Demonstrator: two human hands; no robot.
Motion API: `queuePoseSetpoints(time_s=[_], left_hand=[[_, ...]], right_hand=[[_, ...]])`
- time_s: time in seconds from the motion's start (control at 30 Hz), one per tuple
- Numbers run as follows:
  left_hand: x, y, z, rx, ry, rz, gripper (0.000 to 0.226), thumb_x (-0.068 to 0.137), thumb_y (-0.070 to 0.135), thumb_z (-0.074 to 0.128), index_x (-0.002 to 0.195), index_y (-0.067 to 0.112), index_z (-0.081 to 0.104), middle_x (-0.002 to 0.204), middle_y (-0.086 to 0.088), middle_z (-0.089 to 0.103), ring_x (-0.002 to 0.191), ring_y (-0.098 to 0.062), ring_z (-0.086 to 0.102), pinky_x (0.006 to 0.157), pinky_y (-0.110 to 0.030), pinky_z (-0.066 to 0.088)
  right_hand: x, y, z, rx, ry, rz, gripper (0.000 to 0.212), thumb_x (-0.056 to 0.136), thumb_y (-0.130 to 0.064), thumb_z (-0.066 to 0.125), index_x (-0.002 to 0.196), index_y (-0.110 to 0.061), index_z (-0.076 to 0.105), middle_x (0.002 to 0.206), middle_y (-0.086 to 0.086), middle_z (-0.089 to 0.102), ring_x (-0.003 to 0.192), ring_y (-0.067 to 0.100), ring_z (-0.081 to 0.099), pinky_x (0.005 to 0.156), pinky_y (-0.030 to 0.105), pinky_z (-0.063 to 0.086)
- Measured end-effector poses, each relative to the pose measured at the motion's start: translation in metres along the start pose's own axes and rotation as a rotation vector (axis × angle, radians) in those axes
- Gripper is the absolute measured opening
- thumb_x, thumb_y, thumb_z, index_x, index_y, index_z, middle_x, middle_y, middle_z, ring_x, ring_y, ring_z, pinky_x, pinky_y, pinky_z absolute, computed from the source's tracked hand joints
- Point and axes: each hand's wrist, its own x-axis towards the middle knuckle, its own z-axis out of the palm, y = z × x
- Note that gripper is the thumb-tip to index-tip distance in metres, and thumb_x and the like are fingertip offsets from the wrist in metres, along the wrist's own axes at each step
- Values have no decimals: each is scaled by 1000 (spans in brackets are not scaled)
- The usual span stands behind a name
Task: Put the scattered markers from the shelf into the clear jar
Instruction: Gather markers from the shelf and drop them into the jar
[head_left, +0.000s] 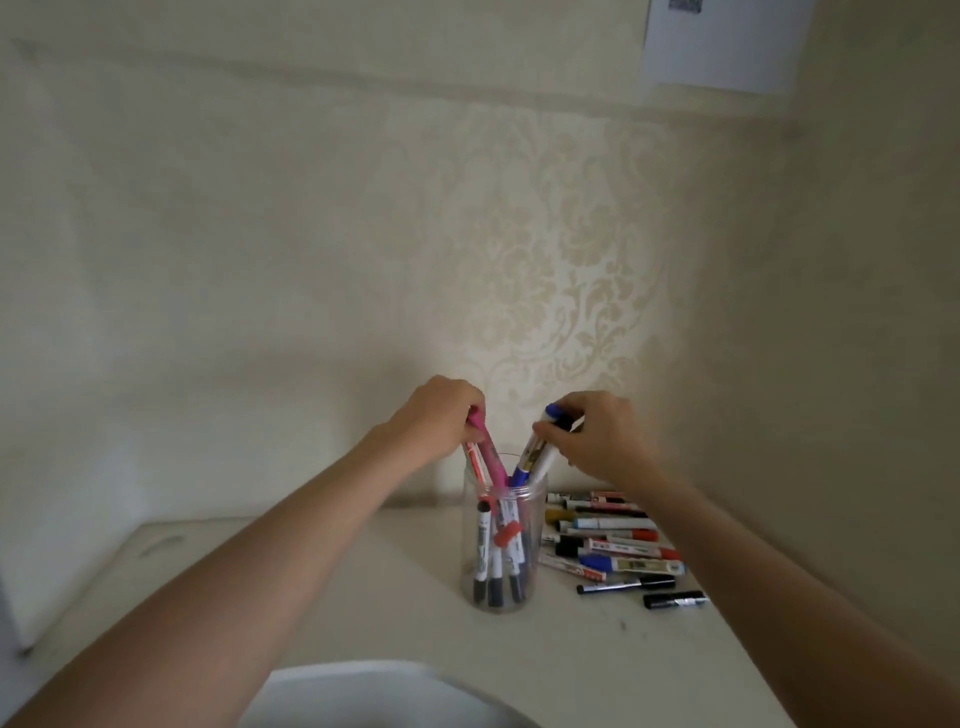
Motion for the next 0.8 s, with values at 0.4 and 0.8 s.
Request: queuePoseSetpoints(time_s=[0.4,0.8], left_hand=[[20,2,42,-11,-130,-49,28,86,14,72,113,11,66,107,-6,70,95,-23,67,78,-25,48],[26,11,61,30,-302,-12,20,88,22,68,105,17,77,101,-2,76,91,-21,70,86,-35,55]], right_hand=[[25,13,40,-128,-237,13,32,72,-38,77,98,-20,71,96,-1,69,83,10,63,76,21,49],[-41,142,7,-129,-62,268,13,86,-16,60,92,-25,67,94,-2,72,78,13,65,75,25,50]])
